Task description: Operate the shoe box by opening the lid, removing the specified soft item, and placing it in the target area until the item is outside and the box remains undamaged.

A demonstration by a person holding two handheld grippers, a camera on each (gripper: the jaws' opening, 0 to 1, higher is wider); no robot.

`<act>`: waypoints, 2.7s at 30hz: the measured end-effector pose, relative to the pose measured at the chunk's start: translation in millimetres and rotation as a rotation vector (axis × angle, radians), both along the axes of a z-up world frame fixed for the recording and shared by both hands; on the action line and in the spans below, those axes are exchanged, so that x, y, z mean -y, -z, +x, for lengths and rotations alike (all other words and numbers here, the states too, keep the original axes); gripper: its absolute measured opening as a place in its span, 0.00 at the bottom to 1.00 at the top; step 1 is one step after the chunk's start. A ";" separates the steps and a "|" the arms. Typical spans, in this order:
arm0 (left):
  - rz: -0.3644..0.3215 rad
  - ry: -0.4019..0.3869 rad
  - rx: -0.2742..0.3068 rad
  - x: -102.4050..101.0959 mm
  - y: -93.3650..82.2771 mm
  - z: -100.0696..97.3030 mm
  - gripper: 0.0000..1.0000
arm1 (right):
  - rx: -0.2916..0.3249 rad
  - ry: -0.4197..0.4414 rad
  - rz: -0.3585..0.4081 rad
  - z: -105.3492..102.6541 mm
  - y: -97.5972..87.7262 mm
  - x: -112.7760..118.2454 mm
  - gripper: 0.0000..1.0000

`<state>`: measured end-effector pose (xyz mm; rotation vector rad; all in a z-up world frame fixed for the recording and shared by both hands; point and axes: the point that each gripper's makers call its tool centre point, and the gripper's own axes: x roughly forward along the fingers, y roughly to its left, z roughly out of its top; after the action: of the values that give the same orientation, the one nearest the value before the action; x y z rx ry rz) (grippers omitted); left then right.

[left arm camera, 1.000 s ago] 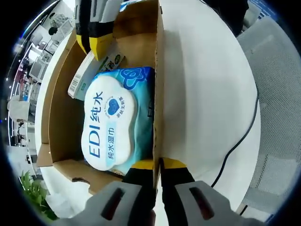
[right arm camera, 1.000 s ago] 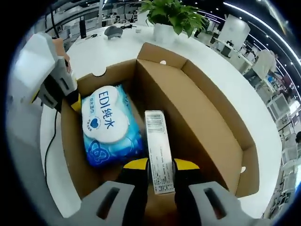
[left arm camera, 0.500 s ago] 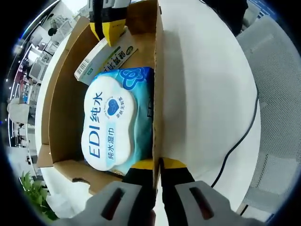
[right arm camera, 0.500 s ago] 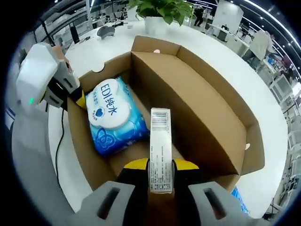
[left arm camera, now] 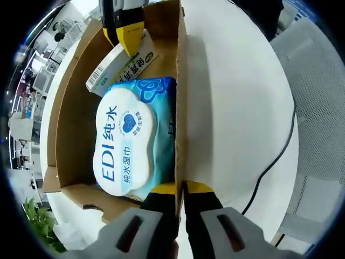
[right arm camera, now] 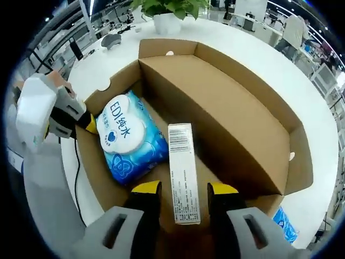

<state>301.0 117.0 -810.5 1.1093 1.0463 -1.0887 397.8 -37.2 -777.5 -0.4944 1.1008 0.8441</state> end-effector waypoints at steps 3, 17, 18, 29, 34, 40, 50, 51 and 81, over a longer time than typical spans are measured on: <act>-0.002 -0.005 0.001 -0.2 0.1 0.2 0.02 | -0.007 -0.005 -0.011 4.5 8.0 -4.3 0.34; -0.003 -0.005 0.004 -0.8 -1.1 1.1 0.02 | -0.026 -0.057 -0.088 -13.2 26.3 -18.1 0.30; -0.003 -0.004 0.003 -0.8 -1.2 1.4 0.02 | -0.014 -0.067 -0.095 -11.4 25.4 -19.2 0.30; 0.000 -0.008 0.003 -1.5 -2.5 4.6 0.02 | -0.004 -0.063 -0.108 -2.5 21.7 -16.8 0.19; 0.000 -0.008 0.003 -1.5 -3.0 5.5 0.02 | -0.015 -0.040 -0.114 -4.2 20.9 -15.1 0.19; 0.000 -0.009 0.004 -1.3 -2.8 6.2 0.02 | -0.018 -0.020 -0.102 -5.4 16.4 -12.8 0.18; 0.001 -0.010 0.006 -0.4 -3.1 6.1 0.02 | -0.006 0.006 -0.069 -5.3 3.8 -12.5 0.18; 0.001 -0.009 0.006 -0.2 -3.1 5.9 0.02 | -0.006 0.009 -0.066 -5.8 3.1 -11.7 0.18; 0.002 -0.007 0.008 0.3 -0.1 -0.1 0.02 | -0.010 0.146 0.043 -12.4 -30.2 9.1 0.18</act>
<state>300.9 116.8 -810.4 1.1098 1.0446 -1.0767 385.5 -46.3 -747.3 -0.3698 1.1112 0.7415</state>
